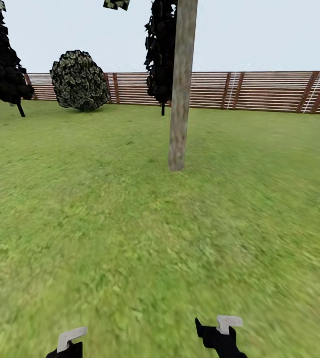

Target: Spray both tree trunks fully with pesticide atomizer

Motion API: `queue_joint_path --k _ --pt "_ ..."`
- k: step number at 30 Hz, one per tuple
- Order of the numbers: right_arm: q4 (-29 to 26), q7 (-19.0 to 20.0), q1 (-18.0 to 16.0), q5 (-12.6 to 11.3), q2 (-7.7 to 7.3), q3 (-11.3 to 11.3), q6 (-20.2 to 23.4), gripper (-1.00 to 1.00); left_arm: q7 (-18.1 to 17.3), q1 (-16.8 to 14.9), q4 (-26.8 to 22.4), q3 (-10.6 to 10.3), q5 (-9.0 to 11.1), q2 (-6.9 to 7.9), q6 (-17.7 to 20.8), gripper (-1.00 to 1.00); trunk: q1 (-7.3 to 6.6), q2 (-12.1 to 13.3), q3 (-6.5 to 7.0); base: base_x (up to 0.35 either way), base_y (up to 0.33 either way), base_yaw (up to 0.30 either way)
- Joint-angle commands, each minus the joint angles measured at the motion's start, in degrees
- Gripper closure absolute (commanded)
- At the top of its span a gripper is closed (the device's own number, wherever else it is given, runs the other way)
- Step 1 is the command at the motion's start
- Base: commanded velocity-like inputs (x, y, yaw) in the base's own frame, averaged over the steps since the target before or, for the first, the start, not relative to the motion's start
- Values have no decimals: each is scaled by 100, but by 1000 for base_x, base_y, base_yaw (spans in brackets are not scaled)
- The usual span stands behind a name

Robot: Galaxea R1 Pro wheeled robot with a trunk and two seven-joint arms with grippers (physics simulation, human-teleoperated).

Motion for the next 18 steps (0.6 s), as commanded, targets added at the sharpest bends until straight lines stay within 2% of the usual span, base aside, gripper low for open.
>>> queue_joint_path --k 1,18 --pt "0 0 -2 1 0 0 0 -100 5 0 0 0 -4 -4 1 100 0 0 0 340 0 0" --pt "0 0 0 2 0 0 0 -100 5 0 0 0 -4 -20 1 100 0 0 0 340 0 0"
